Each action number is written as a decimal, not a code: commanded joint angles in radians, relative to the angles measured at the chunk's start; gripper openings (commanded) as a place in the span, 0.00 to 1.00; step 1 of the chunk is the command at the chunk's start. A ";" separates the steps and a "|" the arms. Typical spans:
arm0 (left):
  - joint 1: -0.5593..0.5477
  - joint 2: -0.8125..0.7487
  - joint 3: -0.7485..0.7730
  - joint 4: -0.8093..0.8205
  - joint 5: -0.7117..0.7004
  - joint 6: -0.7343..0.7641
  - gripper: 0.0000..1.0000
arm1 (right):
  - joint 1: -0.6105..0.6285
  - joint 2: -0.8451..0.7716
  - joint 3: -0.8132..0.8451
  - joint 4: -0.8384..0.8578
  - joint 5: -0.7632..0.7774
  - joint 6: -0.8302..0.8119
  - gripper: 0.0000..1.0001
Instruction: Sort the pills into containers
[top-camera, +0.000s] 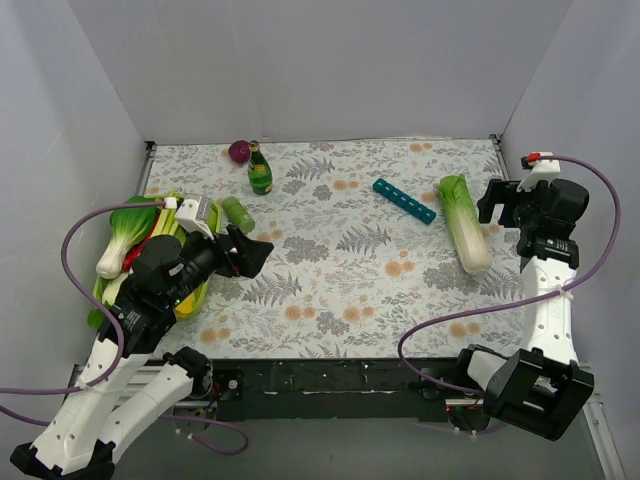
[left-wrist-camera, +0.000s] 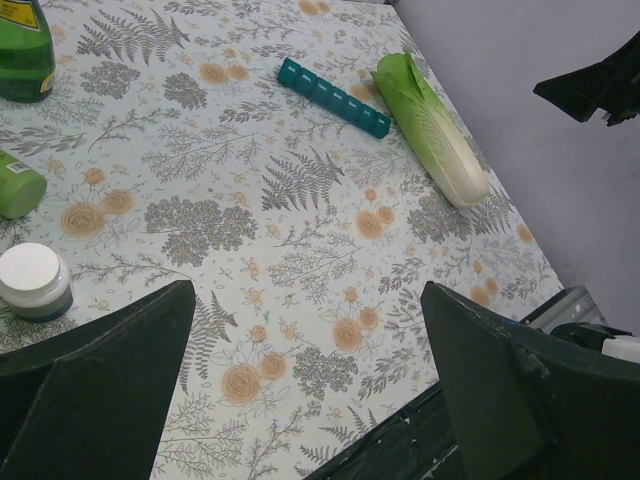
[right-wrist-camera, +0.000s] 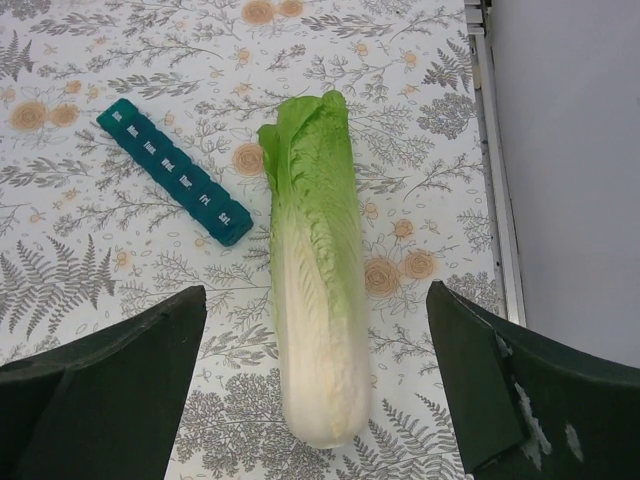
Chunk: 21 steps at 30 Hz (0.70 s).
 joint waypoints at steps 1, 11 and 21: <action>0.002 0.005 0.000 0.008 -0.015 0.020 0.98 | -0.003 0.026 0.007 0.064 -0.064 -0.013 0.98; 0.004 0.014 -0.013 0.039 -0.024 0.016 0.98 | 0.035 0.101 0.041 -0.080 -0.538 -0.387 0.98; 0.002 0.056 -0.041 0.068 -0.014 -0.001 0.98 | 0.398 0.493 0.257 -0.209 -0.035 -0.625 0.96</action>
